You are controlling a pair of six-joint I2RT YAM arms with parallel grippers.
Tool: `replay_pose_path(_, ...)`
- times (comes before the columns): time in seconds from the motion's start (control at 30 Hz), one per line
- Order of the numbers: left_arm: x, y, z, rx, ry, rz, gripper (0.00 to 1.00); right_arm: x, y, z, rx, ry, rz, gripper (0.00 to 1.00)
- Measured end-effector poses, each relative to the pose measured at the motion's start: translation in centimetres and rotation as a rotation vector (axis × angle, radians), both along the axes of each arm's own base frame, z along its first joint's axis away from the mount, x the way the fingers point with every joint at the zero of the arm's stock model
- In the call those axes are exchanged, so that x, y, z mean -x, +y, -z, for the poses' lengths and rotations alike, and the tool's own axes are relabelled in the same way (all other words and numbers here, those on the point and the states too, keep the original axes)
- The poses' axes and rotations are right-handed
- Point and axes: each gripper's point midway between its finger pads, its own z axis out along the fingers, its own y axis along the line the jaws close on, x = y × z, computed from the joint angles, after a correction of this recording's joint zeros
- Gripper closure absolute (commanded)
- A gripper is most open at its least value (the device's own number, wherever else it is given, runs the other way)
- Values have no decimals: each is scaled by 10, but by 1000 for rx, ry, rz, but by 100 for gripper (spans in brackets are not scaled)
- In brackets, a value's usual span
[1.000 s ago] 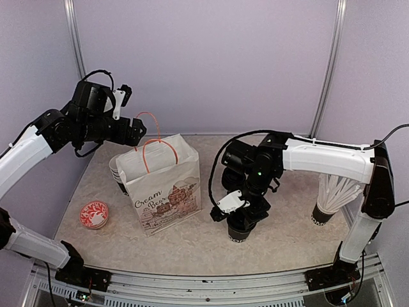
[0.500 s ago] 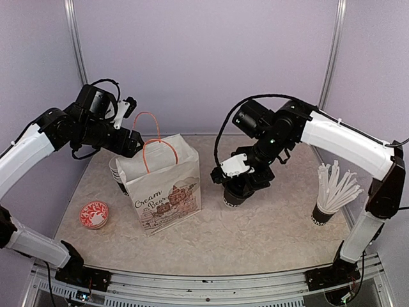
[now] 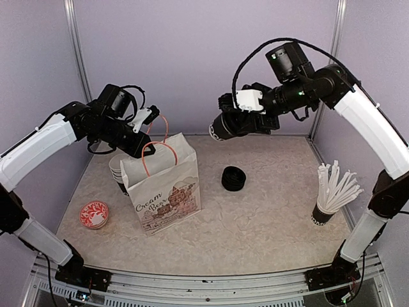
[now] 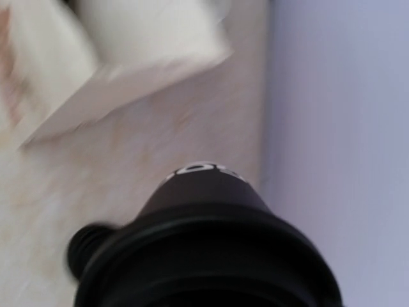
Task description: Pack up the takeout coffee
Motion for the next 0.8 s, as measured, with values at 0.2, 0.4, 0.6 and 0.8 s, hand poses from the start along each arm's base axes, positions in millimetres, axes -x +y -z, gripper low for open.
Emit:
replay_pose_path(0.2,5,-11,2,33,32,52,99,13,14,-71,-166,-105,-74,38)
replay_pose_path(0.4,16,-26,-1,59,40,108,100,47,42,-66,-162,-79,-181,38)
replay_pose_path(0.6,30,-50,-15,107,33,185,100,81,58,-46,-104,-25,-267,39)
replay_pose_path(0.8,28,-61,-17,145,46,201,100,98,62,-13,-16,29,-296,39)
